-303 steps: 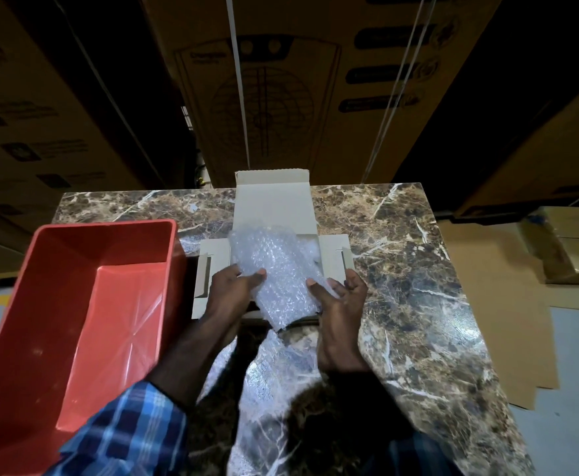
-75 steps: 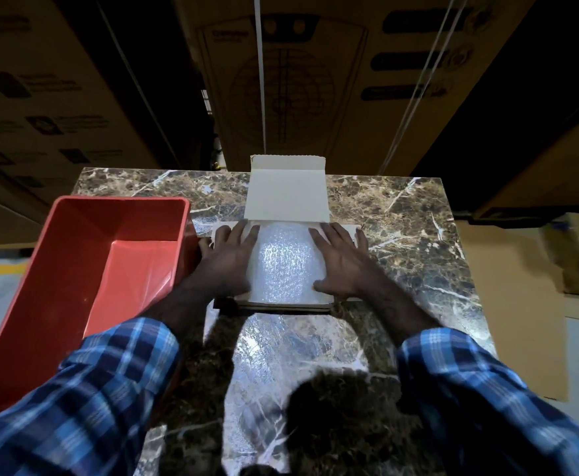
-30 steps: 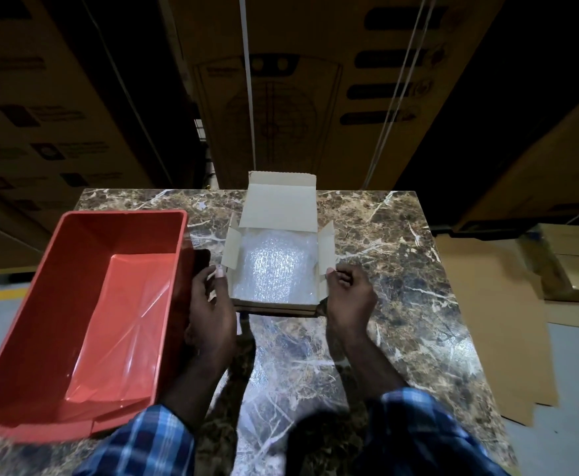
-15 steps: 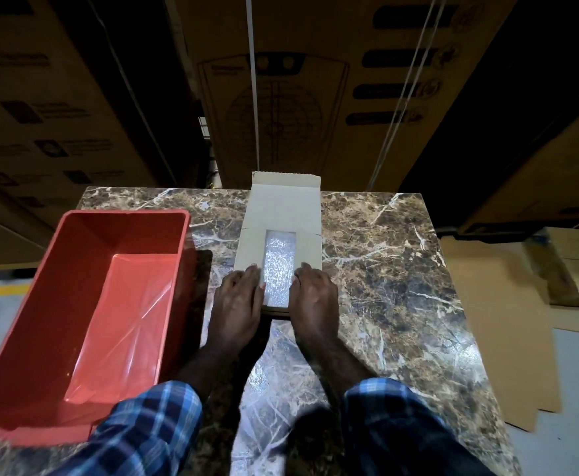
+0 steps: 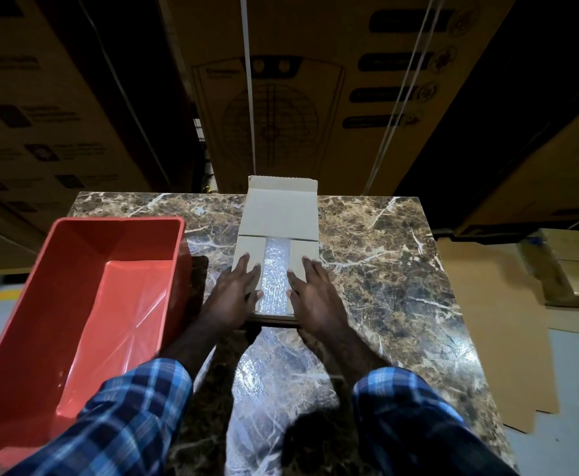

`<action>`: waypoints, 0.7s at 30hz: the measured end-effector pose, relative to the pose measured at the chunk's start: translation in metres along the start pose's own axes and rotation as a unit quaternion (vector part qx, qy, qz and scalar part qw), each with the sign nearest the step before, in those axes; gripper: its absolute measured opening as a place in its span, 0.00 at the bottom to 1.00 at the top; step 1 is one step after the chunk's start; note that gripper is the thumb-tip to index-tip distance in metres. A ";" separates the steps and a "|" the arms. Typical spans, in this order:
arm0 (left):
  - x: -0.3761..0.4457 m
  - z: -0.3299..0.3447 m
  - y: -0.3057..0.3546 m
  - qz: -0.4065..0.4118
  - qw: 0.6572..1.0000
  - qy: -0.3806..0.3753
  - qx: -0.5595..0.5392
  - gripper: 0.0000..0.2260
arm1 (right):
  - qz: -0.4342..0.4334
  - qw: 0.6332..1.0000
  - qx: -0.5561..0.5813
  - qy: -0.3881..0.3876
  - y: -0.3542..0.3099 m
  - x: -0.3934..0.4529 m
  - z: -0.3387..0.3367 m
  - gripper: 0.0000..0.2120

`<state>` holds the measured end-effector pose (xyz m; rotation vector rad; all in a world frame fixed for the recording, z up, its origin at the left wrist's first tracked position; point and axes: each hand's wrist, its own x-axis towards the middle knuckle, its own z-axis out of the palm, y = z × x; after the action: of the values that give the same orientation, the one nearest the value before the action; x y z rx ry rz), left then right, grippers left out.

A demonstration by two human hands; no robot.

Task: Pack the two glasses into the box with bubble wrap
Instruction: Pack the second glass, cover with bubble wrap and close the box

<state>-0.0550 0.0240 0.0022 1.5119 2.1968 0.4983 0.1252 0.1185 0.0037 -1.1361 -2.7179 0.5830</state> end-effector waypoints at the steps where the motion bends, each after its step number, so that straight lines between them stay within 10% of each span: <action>1: 0.000 0.000 0.001 -0.007 1.000 0.003 0.009 0.27 | 0.007 1.000 0.005 0.000 -0.001 0.001 0.000 0.21; 21: 0.022 -0.033 0.001 -0.078 0.986 0.117 -0.092 0.06 | 0.015 0.994 0.101 0.026 0.016 0.027 -0.023 0.11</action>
<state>-0.0789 0.0431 0.0276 1.2272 2.3453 0.8385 0.1234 0.1547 0.0179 -1.1249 -2.5337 0.7990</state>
